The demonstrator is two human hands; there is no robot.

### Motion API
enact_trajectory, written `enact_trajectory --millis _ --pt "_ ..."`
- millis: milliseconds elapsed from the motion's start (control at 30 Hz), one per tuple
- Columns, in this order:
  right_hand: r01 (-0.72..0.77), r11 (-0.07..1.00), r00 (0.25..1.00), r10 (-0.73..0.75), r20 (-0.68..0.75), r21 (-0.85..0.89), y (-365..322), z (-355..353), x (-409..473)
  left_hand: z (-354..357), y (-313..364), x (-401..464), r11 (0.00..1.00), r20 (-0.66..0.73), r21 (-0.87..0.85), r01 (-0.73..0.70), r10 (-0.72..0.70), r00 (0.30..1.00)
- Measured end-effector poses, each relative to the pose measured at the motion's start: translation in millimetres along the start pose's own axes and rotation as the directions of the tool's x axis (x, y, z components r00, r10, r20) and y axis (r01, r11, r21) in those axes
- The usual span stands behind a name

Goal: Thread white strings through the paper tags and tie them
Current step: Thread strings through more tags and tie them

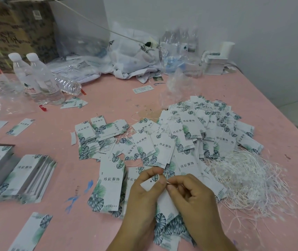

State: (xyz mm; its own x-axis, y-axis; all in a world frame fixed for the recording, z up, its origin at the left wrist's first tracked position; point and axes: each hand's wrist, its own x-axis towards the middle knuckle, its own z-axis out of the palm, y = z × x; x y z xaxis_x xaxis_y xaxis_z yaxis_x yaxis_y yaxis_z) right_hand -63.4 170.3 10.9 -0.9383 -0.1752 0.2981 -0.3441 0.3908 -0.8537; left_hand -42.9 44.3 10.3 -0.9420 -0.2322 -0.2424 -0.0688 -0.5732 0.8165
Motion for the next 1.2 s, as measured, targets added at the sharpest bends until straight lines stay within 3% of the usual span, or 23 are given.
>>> enact_trajectory --millis 300,433,633,933,1200 --pt "-0.006 0.999 0.999 0.008 -0.050 0.041 -3 2 1 -2 -10 -4 0.940 -0.085 0.326 -0.106 0.140 0.986" --pt "0.062 0.997 0.997 -0.064 -0.045 -0.045 -10 6 0 -5 -9 -6 0.886 -0.046 0.441 -0.146 0.185 0.982" --pt "0.037 0.999 0.999 -0.038 -0.030 -0.026 -10 7 -1 -3 -8 -7 0.848 0.065 0.492 -0.195 0.187 0.980" --pt "-0.055 0.997 0.995 0.060 -0.075 0.062 -10 -2 1 -1 -4 -3 0.968 0.112 0.234 -0.085 0.060 0.992" --pt "-0.146 0.976 0.989 0.146 0.006 0.160 -11 -6 2 -2 -1 -3 0.981 0.108 0.181 -0.073 0.054 0.993"
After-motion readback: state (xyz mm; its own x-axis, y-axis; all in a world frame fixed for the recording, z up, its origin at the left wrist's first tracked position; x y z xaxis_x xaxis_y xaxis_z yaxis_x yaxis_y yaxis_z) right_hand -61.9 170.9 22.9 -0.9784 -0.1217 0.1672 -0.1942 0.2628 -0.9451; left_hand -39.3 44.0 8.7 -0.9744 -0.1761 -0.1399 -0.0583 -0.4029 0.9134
